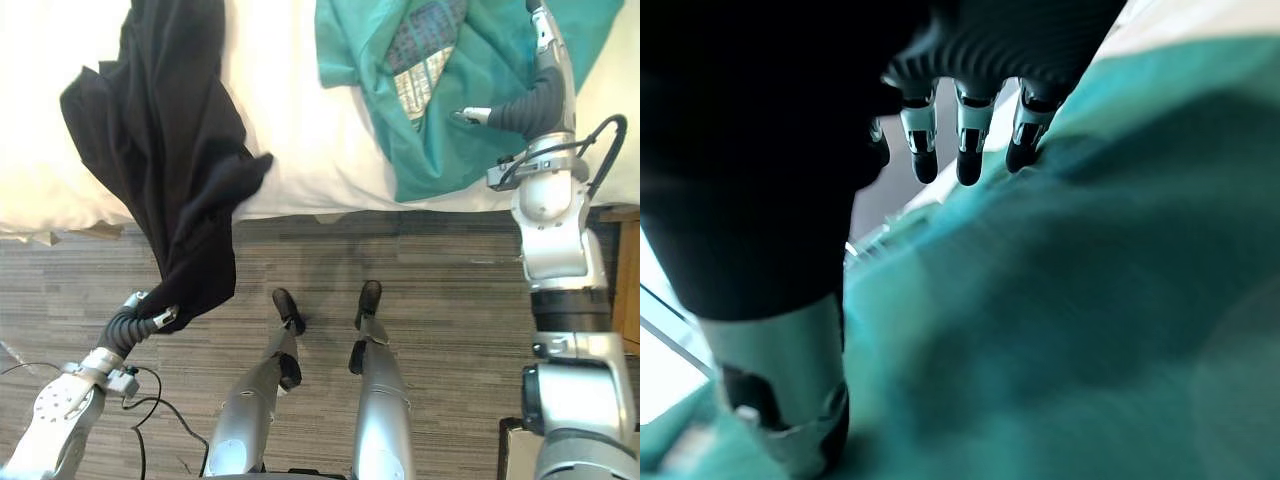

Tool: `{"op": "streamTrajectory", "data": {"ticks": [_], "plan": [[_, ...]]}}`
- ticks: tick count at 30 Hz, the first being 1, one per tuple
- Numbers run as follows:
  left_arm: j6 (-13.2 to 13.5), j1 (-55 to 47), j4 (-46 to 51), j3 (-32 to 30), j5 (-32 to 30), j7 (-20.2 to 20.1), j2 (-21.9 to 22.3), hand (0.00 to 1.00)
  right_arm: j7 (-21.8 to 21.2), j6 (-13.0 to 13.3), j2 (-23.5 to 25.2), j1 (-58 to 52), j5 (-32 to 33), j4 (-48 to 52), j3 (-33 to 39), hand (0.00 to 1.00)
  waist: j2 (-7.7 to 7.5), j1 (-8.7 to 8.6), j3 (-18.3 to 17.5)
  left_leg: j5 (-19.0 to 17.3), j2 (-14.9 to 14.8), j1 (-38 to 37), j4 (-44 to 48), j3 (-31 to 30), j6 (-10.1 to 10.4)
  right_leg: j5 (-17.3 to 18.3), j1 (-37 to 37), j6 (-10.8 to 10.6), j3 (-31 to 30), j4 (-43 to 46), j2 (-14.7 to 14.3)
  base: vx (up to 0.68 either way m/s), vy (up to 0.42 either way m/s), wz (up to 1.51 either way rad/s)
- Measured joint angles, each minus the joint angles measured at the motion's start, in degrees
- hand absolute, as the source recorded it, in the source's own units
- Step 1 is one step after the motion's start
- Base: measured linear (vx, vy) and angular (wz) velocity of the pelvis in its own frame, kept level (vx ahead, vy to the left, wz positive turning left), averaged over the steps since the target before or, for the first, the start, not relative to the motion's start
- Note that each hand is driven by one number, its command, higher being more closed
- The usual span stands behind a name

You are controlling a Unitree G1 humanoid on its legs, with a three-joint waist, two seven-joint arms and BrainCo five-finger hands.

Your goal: Tidy the bed and pick cloth on bed and put in laundry

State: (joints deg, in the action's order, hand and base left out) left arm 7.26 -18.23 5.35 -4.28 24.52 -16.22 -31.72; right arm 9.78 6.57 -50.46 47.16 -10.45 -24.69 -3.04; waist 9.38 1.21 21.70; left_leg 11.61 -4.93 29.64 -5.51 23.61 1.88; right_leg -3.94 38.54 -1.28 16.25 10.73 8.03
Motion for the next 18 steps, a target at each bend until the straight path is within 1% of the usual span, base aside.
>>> {"op": "streamTrajectory", "data": {"ticks": [1, 2, 3, 5, 7, 10, 11, 13, 14, 15, 16, 17, 18], "plan": [[0.07, -1.12, 0.0, 0.02, 1.6, -0.16, -0.89, 1.0, -0.19, 0.12, -1.71, 1.93, -0.05, -1.86, -1.05, 0.0, 1.05, 0.03, -0.05, 0.04, 0.22, 0.88, 0.0, -0.72, -0.06, -0.29, 0.44, -0.18, 0.46, -0.28, 0.25, 0.01, 0.034, 0.2], [0.16, -1.82, -0.05, -0.05, 2.14, -0.15, -1.46, 1.0, -0.24, 0.32, -2.79, 3.52, -0.05, -3.22, -2.04, 0.0, 1.32, 0.23, -0.11, 0.05, 0.4, 1.51, 0.0, -0.71, -0.07, -0.57, 1.05, -0.2, 0.39, -0.36, 0.39, 0.02, 0.045, 0.17], [0.15, -1.98, -0.25, 0.32, 2.79, -0.15, -2.04, 1.0, -0.55, 0.98, -4.65, 5.63, -0.08, -5.34, -3.55, 1.0, 2.05, 0.57, 0.23, 0.17, 0.57, 2.0, 0.0, -0.75, -0.19, -0.91, 1.36, -0.38, 0.38, -0.59, 0.54, 0.02, 0.042, 0.03], [0.2, -2.2, -0.24, 0.44, 3.63, -0.14, -2.86, 1.0, -0.72, 1.96, -7.2, 7.38, -1.81, -7.63, -5.78, 1.0, 2.26, 1.07, 0.11, 0.36, 0.83, 3.06, 0.0, -0.68, 0.01, -1.22, 2.61, -0.41, 0.14, -0.51, 0.81, 0.02, 0.044, 0.03], [0.19, -2.19, -0.09, 0.83, 3.69, -0.16, -4.29, 1.0, -0.65, 3.23, -9.32, 8.59, -4.94, -9.73, -7.98, 1.0, 2.35, 1.29, 0.16, 0.5, 1.02, 3.89, 0.0, -0.72, 0.01, -1.19, 3.72, -0.39, 0.14, 0.32, 1.18, 0.02, 0.049, 0.05], [-0.27, -2.19, 1.19, 1.56, 4.62, -1.04, -6.32, 1.0, -0.73, 3.24, -9.88, 9.24, -8.17, -11.11, -8.21, 1.0, 2.35, 1.5, 0.14, 0.18, 1.08, 3.5, -0.01, -0.85, 0.46, -0.35, 3.77, -0.37, 0.28, 1.76, 1.54, 0.02, 0.045, 0.07], [-0.37, -2.21, 2.45, 1.69, 5.87, -1.33, -7.16, 1.0, -0.83, 3.14, -10.36, 9.12, -9.04, -11.55, -8.45, 1.0, 2.29, 1.59, 0.09, 0.02, 1.14, 3.02, -0.01, -0.81, 0.68, 0.33, 3.79, -0.23, 0.45, 3.1, 1.93, 0.02, 0.034, 0.1], [-0.39, -2.24, 4.15, 1.87, 6.49, -1.4, -7.69, 1.0, -0.84, 2.98, -10.33, 8.66, -9.51, -12.19, -8.68, 1.0, 2.11, 1.71, -0.02, -0.07, 1.18, 2.3, -0.01, -0.71, 0.8, 1.22, 3.57, -0.28, 0.44, 4.44, 2.24, 0.01, 0.019, 0.04], [-0.48, -2.24, 5.1, 2.44, 7.84, -1.4, -7.52, 1.0, -0.83, 2.58, -9.14, 6.97, -9.52, -12.12, -8.52, 1.0, 1.82, 1.85, -0.23, -0.2, 1.14, 1.15, 0.0, -0.6, 0.97, 1.53, 2.71, -0.21, 0.45, 4.97, 2.29, 0.05, 0.002, -0.05], [-0.41, -2.16, 4.09, 3.18, 8.68, -1.31, -5.65, 1.0, -0.77, 2.07, -6.48, 4.36, -9.52, -12.11, -7.47, 1.0, 1.25, 1.74, -1.36, -0.44, 1.03, 0.05, 0.01, -0.44, 1.26, 2.07, 1.8, -0.15, 0.45, 5.34, 2.28, 0.07, -0.008, -0.07], [-0.33, -1.59, 2.62, 3.61, 8.67, -1.26, -4.61, 1.0, -0.74, 1.8, -4.98, 2.89, -9.53, -11.88, -6.44, 1.0, 1.08, 1.69, -1.72, -0.68, 0.97, -0.75, 0.0, -0.39, 1.52, 2.36, 1.02, -0.17, 0.47, 5.36, 2.26, 0.1, -0.029, -0.15], [-0.38, 1.82, -4.11, 5.07, 7.94, -1.12, 0.28, 1.0, -0.67, 0.85, 0.12, -2.51, -9.46, -10.69, -3.26, 1.0, 0.31, 1.68, -2.65, -1.49, 0.8, -3.9, 0.06, 0.03, 2.08, 3.45, -1.77, -0.2, 0.5, 5.82, 2.24, 0.12, -0.045, -0.22], [-0.72, 4.74, -11.72, 4.65, 3.69, 0.84, 5.68, 1.0, -0.62, 0.19, 6.7, -7.8, -8.71, -9.66, -0.74, 1.0, -1.18, 1.51, -4.95, -2.39, 0.49, -5.83, 0.82, 0.77, 1.88, 4.69, -3.55, -0.16, 0.46, 6.52, 2.14, 0.14, -0.055, -0.23]]}}
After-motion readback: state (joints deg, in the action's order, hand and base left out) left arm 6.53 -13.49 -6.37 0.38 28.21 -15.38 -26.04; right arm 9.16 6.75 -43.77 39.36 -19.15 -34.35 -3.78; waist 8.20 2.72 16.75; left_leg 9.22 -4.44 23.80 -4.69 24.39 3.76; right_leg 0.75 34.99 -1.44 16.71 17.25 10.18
